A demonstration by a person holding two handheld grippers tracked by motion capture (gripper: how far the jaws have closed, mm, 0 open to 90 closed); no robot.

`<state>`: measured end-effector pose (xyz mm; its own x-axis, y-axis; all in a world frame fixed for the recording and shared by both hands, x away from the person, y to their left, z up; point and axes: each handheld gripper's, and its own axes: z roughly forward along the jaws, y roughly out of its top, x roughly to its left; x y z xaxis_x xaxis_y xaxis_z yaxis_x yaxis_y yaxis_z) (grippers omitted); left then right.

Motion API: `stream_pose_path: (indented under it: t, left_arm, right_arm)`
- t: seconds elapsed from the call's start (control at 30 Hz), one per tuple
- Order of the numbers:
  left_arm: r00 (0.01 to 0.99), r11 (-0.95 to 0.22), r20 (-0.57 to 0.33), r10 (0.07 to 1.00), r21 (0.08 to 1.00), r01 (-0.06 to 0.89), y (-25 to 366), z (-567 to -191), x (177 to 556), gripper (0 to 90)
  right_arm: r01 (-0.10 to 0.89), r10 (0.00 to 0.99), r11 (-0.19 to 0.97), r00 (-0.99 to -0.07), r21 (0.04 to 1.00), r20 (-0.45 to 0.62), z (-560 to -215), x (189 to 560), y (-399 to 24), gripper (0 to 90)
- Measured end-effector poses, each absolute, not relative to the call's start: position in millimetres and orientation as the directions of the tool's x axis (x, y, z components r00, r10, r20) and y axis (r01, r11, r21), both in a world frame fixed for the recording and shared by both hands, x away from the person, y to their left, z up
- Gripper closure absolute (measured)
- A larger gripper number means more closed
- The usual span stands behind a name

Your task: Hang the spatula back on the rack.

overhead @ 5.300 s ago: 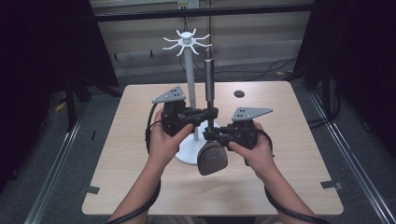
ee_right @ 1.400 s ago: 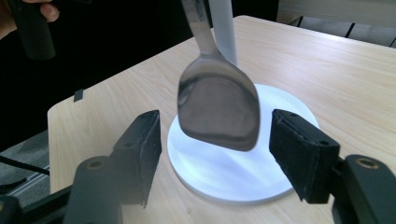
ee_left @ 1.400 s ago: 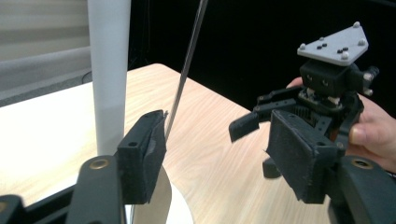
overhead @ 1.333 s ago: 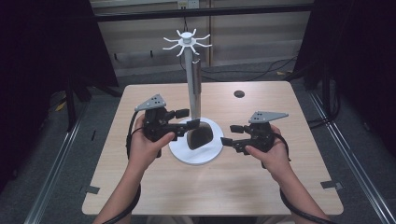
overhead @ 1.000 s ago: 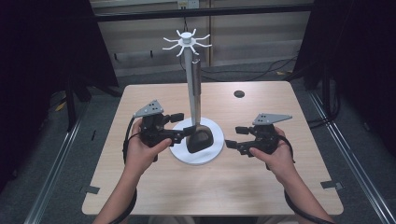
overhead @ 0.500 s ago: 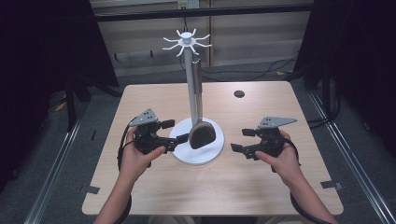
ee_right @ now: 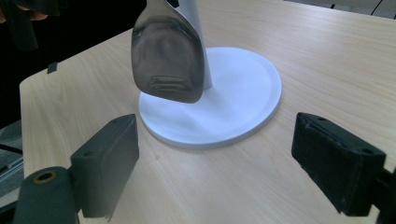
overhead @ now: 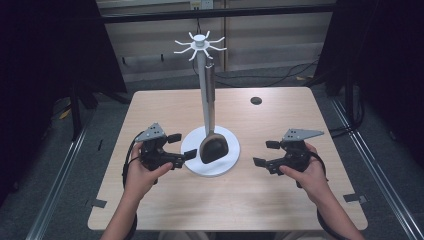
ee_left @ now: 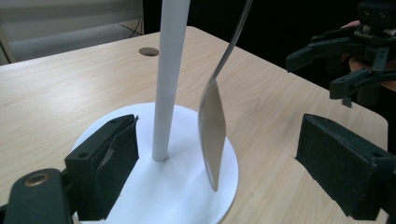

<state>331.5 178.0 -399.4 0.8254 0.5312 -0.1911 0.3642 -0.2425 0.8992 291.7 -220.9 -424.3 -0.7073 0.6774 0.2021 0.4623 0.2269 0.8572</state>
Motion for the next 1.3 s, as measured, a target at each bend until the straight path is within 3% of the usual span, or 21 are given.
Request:
stream_pose_path:
  t: [1.3]
  left_arm:
    - [0.769, -0.289, -0.178, 0.614, 0.855, 0.430, 216, -450, 329, 8.8]
  right_arm:
    - [0.496, 0.718, 0.259, -0.673, 0.829, 0.178, -452, 272, -259, 11.7]
